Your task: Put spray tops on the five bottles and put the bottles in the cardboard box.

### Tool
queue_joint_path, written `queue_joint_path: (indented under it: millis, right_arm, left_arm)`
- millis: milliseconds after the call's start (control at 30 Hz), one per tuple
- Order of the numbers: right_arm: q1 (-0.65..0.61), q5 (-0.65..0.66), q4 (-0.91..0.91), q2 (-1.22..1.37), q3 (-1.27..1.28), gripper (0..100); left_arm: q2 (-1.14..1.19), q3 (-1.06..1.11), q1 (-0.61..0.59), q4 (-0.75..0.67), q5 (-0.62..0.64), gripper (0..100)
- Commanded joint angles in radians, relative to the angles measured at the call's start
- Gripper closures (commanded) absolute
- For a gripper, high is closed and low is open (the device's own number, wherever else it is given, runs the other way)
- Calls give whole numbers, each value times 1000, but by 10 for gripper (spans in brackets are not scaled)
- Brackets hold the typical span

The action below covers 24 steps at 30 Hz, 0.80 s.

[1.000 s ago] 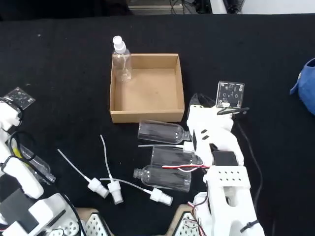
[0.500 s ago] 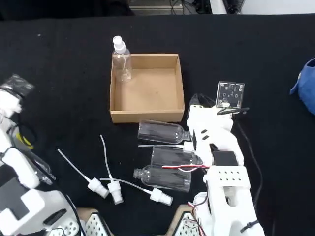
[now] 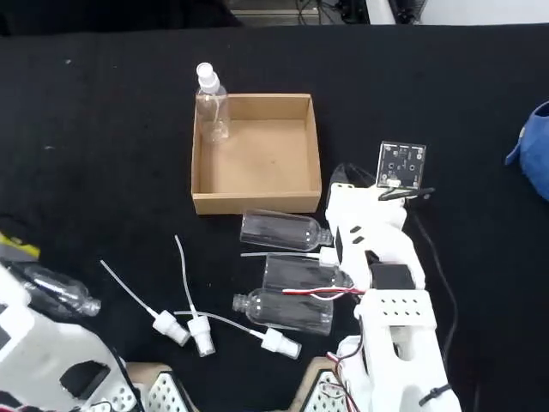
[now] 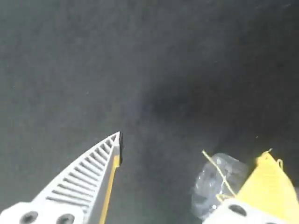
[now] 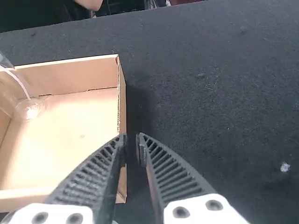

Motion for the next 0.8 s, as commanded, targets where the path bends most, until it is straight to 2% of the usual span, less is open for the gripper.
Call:
queue_joint_path:
  millis: [0, 233, 367, 467, 533, 700, 767]
  right_arm:
    - [-25, -8, -21, -19, -8, 973]
    - [-25, -8, -21, -19, -8, 973]
    - [-25, -8, -21, -19, -7, 973]
    - [-25, -8, -21, -19, -7, 973]
    - [-25, -8, -21, -19, -7, 973]
    - [-25, -8, -21, -19, -8, 973]
    - [-25, -8, -21, -19, -8, 973]
  left_arm:
    - [-8, -62, -76, 6, -86, 696]
    - [-8, -168, -134, 144, -206, 699]
    - [-6, -320, -101, 259, -181, 700]
    - [-6, -403, -73, 381, -227, 697]
    - [0, -432, -45, 470, -325, 699]
    - [-6, -387, -15, 638, -701, 700]
    - [-8, -378, -8, 695, -802, 700]
